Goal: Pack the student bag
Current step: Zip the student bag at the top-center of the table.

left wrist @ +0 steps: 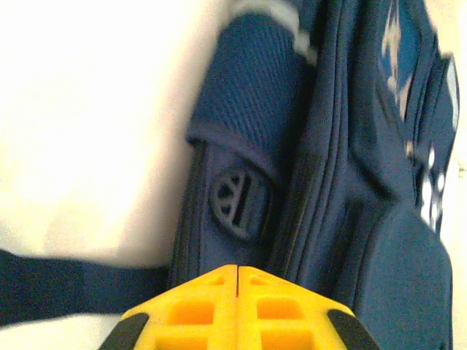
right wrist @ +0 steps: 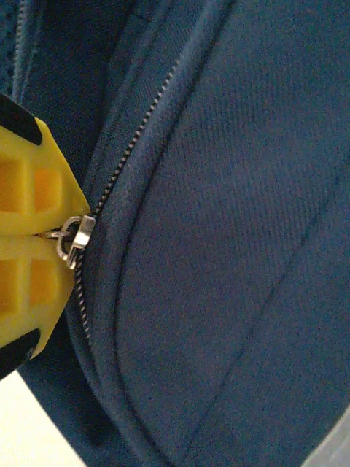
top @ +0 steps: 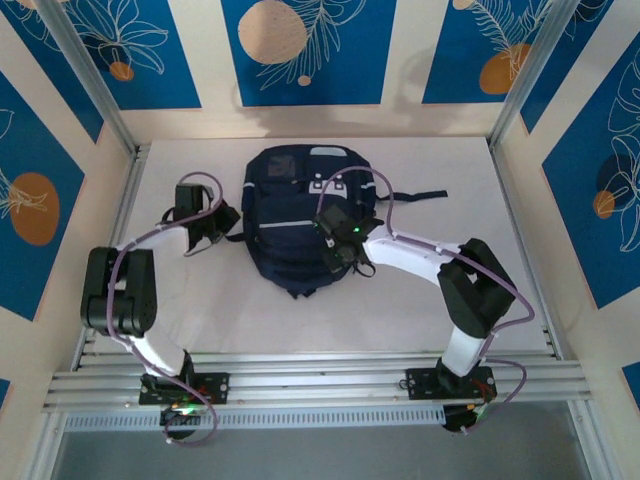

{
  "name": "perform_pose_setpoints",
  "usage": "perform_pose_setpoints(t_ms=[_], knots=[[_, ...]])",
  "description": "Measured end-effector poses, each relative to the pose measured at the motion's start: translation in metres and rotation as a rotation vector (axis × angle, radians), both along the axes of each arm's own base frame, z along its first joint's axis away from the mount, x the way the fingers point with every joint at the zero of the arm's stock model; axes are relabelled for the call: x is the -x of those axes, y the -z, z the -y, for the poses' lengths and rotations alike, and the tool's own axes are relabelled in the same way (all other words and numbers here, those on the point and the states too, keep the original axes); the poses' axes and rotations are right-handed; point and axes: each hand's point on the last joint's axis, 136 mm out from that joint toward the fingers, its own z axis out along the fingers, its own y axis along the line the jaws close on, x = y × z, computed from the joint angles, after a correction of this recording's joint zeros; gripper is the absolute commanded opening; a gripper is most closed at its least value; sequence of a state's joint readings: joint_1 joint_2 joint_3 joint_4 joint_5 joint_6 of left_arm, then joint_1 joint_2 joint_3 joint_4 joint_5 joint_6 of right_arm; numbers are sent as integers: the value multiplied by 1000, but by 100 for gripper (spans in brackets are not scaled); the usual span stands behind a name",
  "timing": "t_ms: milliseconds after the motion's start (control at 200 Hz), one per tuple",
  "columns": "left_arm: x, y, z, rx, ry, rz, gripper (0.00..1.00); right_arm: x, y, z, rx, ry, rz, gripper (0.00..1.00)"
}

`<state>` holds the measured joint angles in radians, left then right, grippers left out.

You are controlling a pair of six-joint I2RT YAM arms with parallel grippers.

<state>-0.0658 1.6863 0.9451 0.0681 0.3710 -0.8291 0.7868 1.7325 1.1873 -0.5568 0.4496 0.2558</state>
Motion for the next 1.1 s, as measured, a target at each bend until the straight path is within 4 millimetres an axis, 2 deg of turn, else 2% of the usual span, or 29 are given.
perform_pose_setpoints(t_ms=[120,245,330,410,590,660,750,850,915,935,980,1025,1100], knots=[[-9,-9,3,2,-4,22,50,5,-1,-18,10,-8,-24,0],[2,-17,7,4,2,26,58,-3,-1,-37,-5,7,-30,0],[23,-22,14,18,8,22,60,-10,-3,-49,-34,17,-30,0],[43,-23,28,39,29,9,61,-16,-4,-62,-77,16,-34,0],[78,-1,69,115,63,-72,63,-17,-7,-85,-184,-10,-58,0],[79,0,79,145,45,-72,64,-16,-3,-88,-213,-15,-67,0],[70,-1,89,182,13,-52,64,-14,3,-88,-236,-14,-69,0],[61,6,93,204,-30,-64,64,-14,4,-89,-253,-17,-55,0],[52,9,95,213,-48,-68,54,-17,6,-88,-252,-13,-36,0],[50,10,96,210,-48,-66,45,-18,6,-88,-250,-11,-30,0],[44,13,97,215,-55,-69,18,-22,6,-86,-239,-5,-6,0],[40,18,99,222,-62,-71,0,-25,5,-83,-223,-1,15,0],[34,18,103,246,-54,-51,0,-28,6,-78,-181,-4,49,0]])
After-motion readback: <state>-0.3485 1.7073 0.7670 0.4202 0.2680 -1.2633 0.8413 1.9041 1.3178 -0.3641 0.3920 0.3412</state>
